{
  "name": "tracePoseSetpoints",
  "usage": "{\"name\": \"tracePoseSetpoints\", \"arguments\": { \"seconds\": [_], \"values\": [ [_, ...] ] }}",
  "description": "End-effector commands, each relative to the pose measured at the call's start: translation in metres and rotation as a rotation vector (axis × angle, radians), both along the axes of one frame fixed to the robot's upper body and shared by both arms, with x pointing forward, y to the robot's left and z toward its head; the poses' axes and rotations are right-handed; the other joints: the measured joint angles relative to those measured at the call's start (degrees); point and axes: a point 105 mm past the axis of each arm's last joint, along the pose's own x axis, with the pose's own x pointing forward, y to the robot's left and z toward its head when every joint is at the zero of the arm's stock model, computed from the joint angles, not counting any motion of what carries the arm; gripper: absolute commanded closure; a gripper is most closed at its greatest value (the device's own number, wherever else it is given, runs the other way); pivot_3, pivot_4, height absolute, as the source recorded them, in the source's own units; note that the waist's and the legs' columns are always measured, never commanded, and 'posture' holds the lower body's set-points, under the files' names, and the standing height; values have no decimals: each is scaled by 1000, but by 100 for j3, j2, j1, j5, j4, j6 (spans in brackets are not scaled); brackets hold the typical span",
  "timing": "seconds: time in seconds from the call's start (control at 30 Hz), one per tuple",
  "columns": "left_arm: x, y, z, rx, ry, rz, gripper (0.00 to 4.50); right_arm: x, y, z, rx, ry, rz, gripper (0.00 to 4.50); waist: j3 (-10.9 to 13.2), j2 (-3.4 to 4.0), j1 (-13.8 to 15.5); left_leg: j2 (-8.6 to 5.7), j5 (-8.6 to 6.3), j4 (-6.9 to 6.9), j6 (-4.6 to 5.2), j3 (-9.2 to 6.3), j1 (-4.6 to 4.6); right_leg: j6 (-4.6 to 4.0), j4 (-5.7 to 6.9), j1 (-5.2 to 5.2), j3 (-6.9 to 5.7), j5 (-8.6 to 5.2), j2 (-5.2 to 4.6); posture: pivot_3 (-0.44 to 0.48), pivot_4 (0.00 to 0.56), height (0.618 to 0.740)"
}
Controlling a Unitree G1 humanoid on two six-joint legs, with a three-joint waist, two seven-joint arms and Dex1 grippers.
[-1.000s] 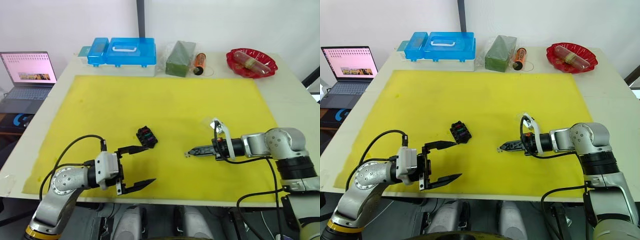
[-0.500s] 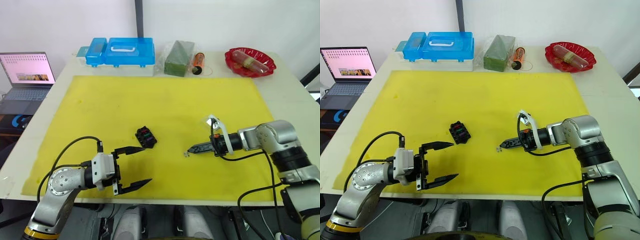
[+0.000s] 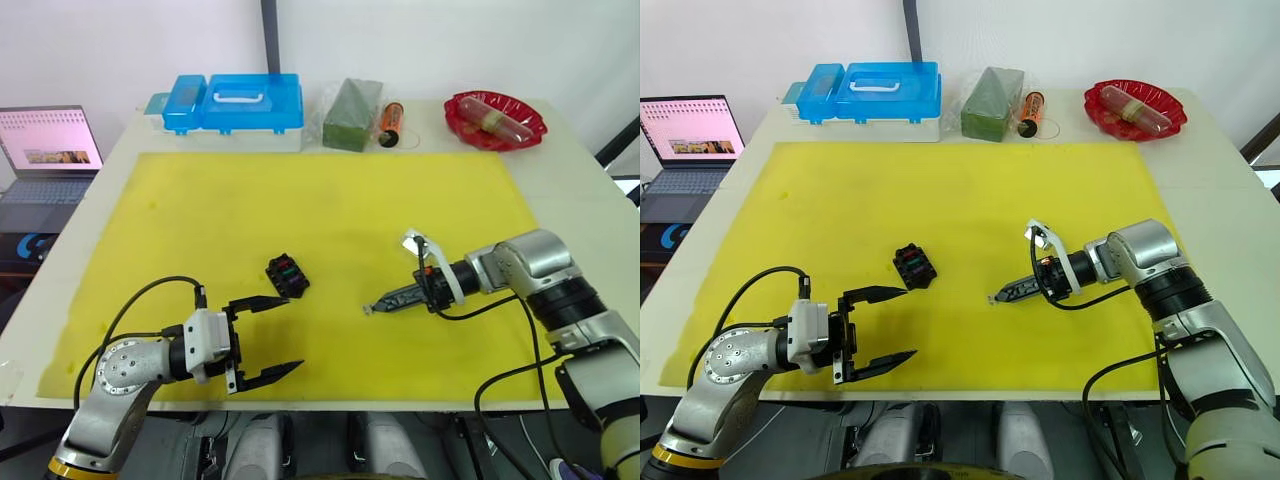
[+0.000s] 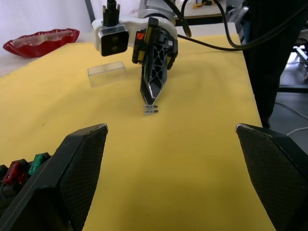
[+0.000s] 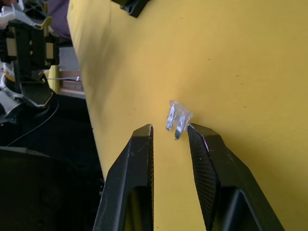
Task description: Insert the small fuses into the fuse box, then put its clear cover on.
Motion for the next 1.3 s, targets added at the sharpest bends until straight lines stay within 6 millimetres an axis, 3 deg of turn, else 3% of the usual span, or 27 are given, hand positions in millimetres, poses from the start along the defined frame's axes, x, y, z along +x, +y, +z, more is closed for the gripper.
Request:
{"name": "tracePoseSetpoints", "arguments": {
  "seconds": [0.03, 0.4, 0.6, 0.77, 0.93, 1.2, 1.3],
  "values": [
    [-2, -2, 7, -11, -32, -3, 0, 4, 5, 8, 19, -23, 18, 3360, 0, 0, -2, -1, 0, -1, 0, 0, 0, 0, 0, -1, 0, 0, -1, 0, 150, 740],
    [-4, -3, 7, -14, -29, -1, 0, 17, 5, 1, -32, -51, -6, 3360, 0, 1, -18, -15, 1, -2, -1, 13, 0, 1, 1, -3, -1, 1, -25, 0, 150, 740],
    [-4, -5, 9, -15, -32, -5, 0, 13, 11, -4, -44, -51, 19, 3360, -1, 1, -30, -15, 0, -3, -1, 17, 1, 1, 2, -4, -2, 1, -26, 0, 150, 740],
    [-3, -6, 9, -14, -29, -8, 0, 6, 10, -9, -54, -53, 26, 4479, -2, 1, -25, -15, 1, -4, -1, 17, 2, 1, 3, -4, -2, 1, -27, 0, 150, 740],
    [-2, -7, 10, -13, -29, -13, 0, 3, 5, -11, -59, -51, -11, 4479, -3, 1, -17, -15, 1, -3, -1, 17, 3, 1, 3, -2, -3, 1, -27, 0, 150, 740],
    [-4, -4, 13, -9, -30, -18, 0, -7, -19, 22, 22, -101, -292, 4479, -2, 2, 28, -19, 0, -4, -2, 18, -1, 1, 1, -1, -9, 1, -39, 0, 150, 740],
    [-5, -2, 14, -10, -28, -14, 0, -18, -32, 22, 42, -210, -457, 4479, -4, -1, 38, -21, 0, -8, -2, 19, -2, 2, -1, 0, -9, 2, -42, 0, 150, 740]
  ]
}}
